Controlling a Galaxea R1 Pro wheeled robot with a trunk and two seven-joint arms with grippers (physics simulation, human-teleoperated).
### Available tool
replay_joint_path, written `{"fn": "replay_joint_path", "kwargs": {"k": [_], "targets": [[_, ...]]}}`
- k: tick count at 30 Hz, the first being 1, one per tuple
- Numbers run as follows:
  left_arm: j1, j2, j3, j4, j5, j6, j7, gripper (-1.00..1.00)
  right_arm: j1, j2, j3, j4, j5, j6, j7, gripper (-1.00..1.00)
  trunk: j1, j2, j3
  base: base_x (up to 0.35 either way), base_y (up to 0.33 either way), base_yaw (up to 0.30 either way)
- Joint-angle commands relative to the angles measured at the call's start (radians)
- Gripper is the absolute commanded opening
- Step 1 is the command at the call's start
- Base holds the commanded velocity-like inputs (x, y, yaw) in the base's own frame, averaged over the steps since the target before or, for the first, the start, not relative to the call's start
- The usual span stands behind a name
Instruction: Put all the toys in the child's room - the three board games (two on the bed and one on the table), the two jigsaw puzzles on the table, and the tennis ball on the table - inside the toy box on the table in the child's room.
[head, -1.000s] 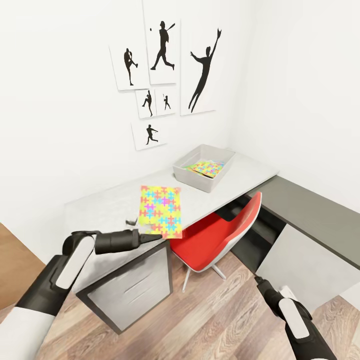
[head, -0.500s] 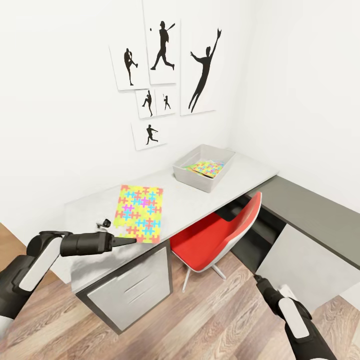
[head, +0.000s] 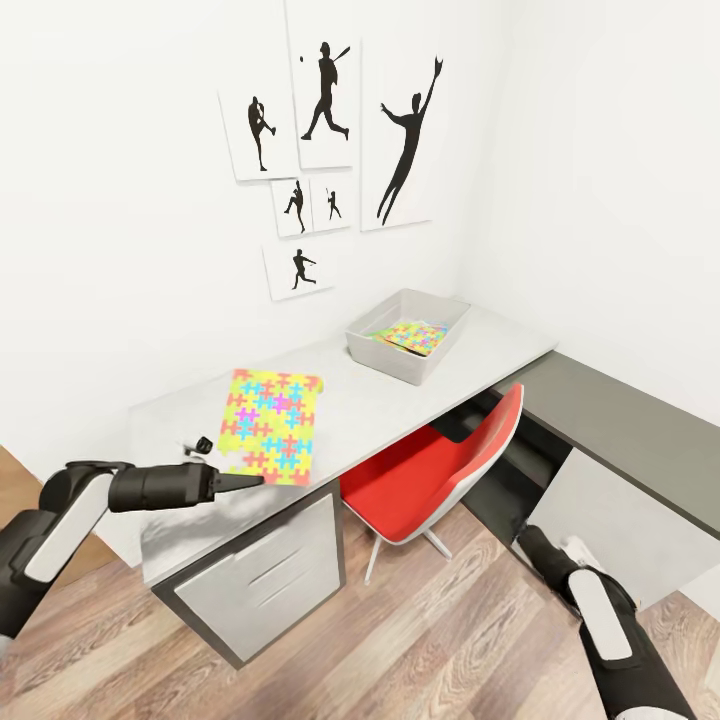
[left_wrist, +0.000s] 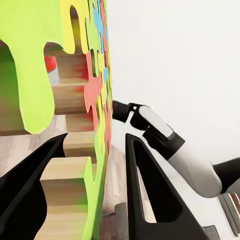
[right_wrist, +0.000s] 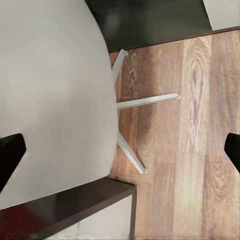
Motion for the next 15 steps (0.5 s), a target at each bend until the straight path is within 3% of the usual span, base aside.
{"fn": "replay_joint_path", "kwargs": {"k": [1, 4, 7, 12, 15], "targets": [[-0.001, 0.005, -0.002, 0.000, 0.004, 0.004, -0.003, -1.00, -0.001, -0.002, -0.002, -0.018, -0.010, 0.040, -0.010, 1.00, 0.000, -0.001, -0.001, 0.000, 0.000, 0.000], [-0.001, 0.011, -0.001, 0.000, 0.006, 0.004, -0.004, -1.00, -0.001, -0.029, -0.006, -0.041, -0.010, 0.135, -0.027, 1.00, 0.000, -0.001, -0.001, 0.000, 0.000, 0.000], [-0.001, 0.011, -0.001, 0.000, 0.000, 0.004, -0.004, -1.00, -0.001, -0.072, -0.007, -0.069, -0.011, 0.237, -0.056, 1.00, 0.000, -0.001, -0.001, 0.000, 0.000, 0.000], [-0.001, 0.013, 0.000, 0.000, -0.003, 0.004, -0.004, -1.00, -0.001, -0.087, -0.010, -0.117, -0.011, 0.367, -0.067, 1.00, 0.000, -0.001, -0.001, 0.000, 0.000, 0.000], [-0.001, 0.012, 0.000, 0.000, -0.005, 0.004, -0.003, -1.00, -0.001, -0.089, -0.012, -0.162, -0.012, 0.409, -0.068, 1.00, 0.000, -0.001, -0.001, 0.000, 0.000, 0.000]]}}
